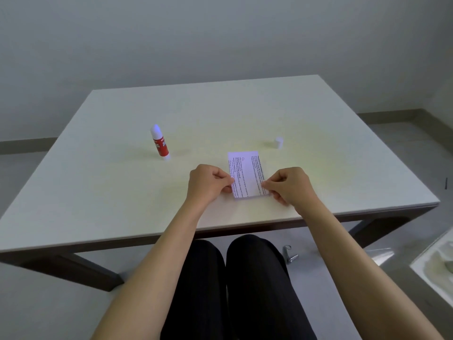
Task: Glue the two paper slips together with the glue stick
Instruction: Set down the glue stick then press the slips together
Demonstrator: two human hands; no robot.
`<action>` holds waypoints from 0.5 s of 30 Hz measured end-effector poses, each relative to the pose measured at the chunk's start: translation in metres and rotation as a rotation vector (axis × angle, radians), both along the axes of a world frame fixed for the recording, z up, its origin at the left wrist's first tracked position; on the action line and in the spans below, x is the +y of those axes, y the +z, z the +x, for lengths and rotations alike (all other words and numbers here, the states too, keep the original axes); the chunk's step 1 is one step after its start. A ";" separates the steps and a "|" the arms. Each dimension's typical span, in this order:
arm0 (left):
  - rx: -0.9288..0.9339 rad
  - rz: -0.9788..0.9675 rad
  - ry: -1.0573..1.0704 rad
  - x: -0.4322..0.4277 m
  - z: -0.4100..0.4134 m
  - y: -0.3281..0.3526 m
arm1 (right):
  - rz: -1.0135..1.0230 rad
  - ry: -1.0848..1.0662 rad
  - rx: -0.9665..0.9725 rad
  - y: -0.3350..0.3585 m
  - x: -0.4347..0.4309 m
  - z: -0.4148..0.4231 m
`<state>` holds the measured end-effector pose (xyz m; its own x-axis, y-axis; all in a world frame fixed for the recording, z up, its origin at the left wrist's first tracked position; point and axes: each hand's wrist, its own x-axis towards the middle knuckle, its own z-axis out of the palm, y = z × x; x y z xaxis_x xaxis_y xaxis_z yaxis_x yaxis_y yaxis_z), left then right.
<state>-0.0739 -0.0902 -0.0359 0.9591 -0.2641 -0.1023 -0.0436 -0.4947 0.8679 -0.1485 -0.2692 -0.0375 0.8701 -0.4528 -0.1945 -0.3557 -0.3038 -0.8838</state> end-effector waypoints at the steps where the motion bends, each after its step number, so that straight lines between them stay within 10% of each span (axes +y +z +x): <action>1: -0.008 0.011 0.001 0.000 0.000 0.000 | -0.028 0.004 -0.001 -0.001 0.000 0.000; 15: -0.148 0.152 -0.026 -0.007 -0.002 -0.004 | -0.271 0.069 0.020 -0.001 0.007 0.004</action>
